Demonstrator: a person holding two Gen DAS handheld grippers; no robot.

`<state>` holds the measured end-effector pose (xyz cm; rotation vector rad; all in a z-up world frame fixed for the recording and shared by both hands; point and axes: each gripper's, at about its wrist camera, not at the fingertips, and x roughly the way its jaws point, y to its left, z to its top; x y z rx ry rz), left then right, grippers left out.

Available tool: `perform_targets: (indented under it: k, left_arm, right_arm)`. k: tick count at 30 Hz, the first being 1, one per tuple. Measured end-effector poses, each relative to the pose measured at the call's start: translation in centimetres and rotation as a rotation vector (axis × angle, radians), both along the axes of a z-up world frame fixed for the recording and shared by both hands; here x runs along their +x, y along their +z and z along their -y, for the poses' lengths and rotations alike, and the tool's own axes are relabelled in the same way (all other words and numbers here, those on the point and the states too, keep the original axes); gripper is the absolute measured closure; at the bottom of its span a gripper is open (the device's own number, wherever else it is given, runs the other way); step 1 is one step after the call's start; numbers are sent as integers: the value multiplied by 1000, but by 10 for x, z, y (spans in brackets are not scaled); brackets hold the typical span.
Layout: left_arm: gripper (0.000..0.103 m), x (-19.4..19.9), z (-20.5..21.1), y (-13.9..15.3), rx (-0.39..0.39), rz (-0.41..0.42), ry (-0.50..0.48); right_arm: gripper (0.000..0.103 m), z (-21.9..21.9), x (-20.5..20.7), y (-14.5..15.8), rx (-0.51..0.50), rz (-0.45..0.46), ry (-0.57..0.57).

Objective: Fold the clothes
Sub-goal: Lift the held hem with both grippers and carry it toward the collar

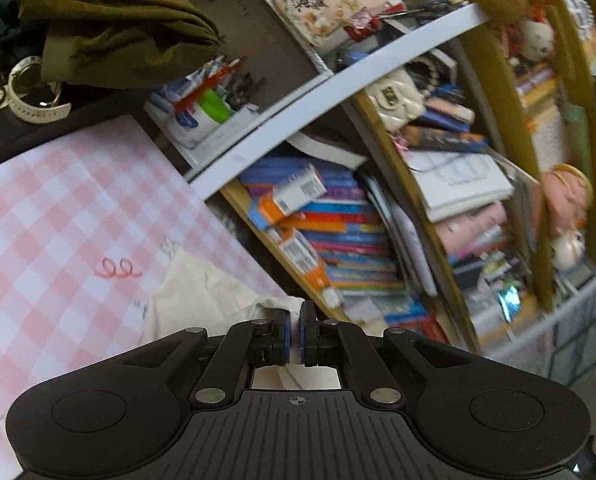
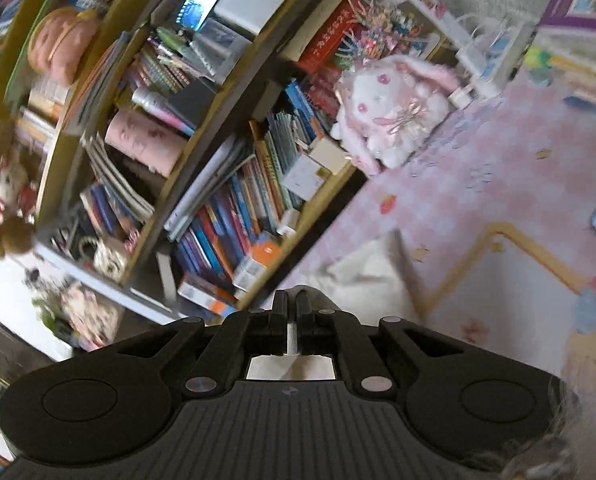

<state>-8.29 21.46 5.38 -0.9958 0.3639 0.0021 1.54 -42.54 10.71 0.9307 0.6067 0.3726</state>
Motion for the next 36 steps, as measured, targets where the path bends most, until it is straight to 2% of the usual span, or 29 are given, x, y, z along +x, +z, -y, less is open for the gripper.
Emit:
perform_targets:
  k: [4, 8, 10, 17, 23, 26, 30, 36]
  left_arm:
    - [100, 38, -1, 1, 20, -36, 40]
    - [100, 80, 3, -3, 39, -71, 61]
    - [100, 97, 5, -11, 54, -94, 80]
    - [100, 144, 3, -50, 54, -240, 127]
    - [100, 164, 3, -70, 65, -312, 139]
    - [100, 167, 4, -69, 67, -296, 141]
    - [100, 172, 2, -69, 50, -265, 145]
    - [100, 192, -5, -97, 40, -359, 108]
  right_arm:
    - [99, -7, 46, -10, 22, -14, 27]
    - [99, -8, 90, -27, 38, -53, 5]
    - [99, -6, 112, -39, 65, -74, -11]
    - [99, -17, 168, -79, 50, -169, -7]
    - [99, -22, 199, -110, 15, -241, 9]
    - [99, -22, 208, -121, 13, -272, 0]
    - [99, -19, 209, -120, 36, -251, -14]
    - [99, -25, 218, -131, -23, -293, -33]
